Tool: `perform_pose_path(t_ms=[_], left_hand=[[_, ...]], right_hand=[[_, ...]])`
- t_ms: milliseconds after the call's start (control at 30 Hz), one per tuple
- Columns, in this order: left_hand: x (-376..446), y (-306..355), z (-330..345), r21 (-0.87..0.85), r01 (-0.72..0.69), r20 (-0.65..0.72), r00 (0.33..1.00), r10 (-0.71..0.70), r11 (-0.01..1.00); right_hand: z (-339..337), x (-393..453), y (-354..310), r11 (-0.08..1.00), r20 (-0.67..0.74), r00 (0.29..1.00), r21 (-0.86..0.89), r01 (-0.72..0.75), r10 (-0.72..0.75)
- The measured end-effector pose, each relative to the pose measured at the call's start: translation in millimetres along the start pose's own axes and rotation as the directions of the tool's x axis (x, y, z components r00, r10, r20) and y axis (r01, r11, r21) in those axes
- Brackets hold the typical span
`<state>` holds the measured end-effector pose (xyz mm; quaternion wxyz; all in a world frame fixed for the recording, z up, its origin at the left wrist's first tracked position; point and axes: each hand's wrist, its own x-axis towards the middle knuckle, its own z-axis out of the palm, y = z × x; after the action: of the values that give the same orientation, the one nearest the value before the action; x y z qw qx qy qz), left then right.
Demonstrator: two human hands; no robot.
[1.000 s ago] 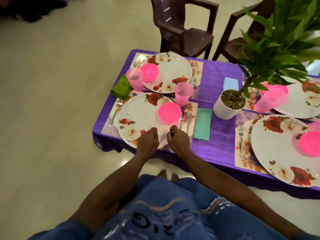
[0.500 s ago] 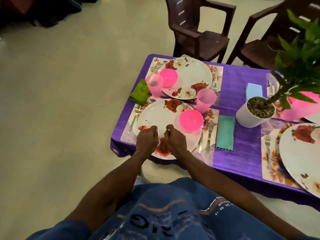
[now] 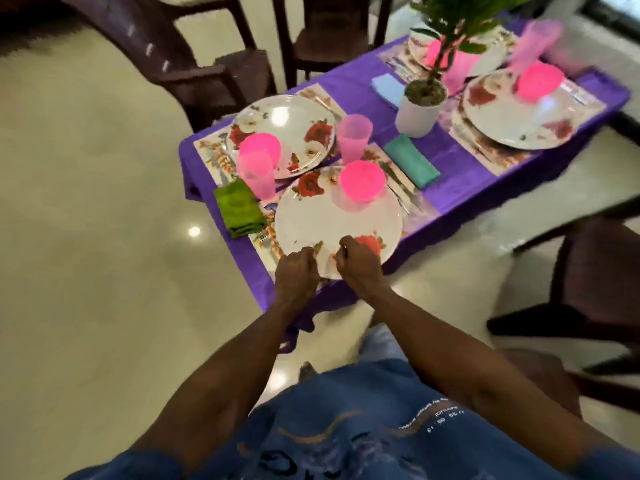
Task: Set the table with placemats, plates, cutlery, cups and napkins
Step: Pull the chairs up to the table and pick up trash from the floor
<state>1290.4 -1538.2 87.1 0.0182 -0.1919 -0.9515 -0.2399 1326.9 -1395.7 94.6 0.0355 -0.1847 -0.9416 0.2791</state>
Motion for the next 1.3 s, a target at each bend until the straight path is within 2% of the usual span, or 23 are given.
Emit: perform_pose_path(t_ms=[133,400,533,667,833,933,1033,1200,1300], left_hand=[[-29.5,8.5,-2.4,-0.044,-0.049,0.112,0.992,0.054,0.998],[-98.1,30.3,-5.2,-0.078,-0.158,0.112,0.98,0.166,0.984],[-142.6,37.0,3.3,-0.006,-0.209,0.162,0.965,0.207,0.978],[-210.2,68.1,14.6,0.008,-0.313,0.229,0.925,0.303,0.95],[-322.1,107.3,31.6,-0.006,-0.369,0.279,0.892,0.356,0.929],[-394.3,131.2,29.9,-0.088,-0.383,0.296,0.871,0.391,0.92],[-453.5,153.4,26.0,-0.135,-0.439,0.347,0.819,0.457,0.888],[-515.8,199.6,24.9,-0.256,-0.524,0.352,0.732,0.583,0.813],[-540.0,222.9,28.8,-0.314,-0.59,0.402,0.627,0.668,0.743]], right_hand=[[-2.9,-54.7,6.3,0.987,-0.042,0.986,0.018,-0.158,0.158],[-4.0,-138.8,20.4,0.97,-0.137,0.961,0.053,-0.237,0.242],[-3.4,-197.4,32.2,0.962,-0.187,0.944,0.072,-0.265,0.274],[-15.5,-275.6,57.0,0.938,-0.19,0.919,0.05,-0.343,0.346],[-29.1,-395.0,94.3,0.909,-0.225,0.882,0.041,-0.415,0.413],[-36.6,-469.8,111.8,0.889,-0.25,0.855,0.069,-0.452,0.454],[-51.0,-537.7,126.3,0.848,-0.298,0.798,0.092,-0.522,0.524],[-91.2,-615.4,156.5,0.809,-0.361,0.733,0.12,-0.576,0.576],[-117.0,-653.9,172.7,0.747,-0.421,0.649,0.115,-0.655,0.634]])
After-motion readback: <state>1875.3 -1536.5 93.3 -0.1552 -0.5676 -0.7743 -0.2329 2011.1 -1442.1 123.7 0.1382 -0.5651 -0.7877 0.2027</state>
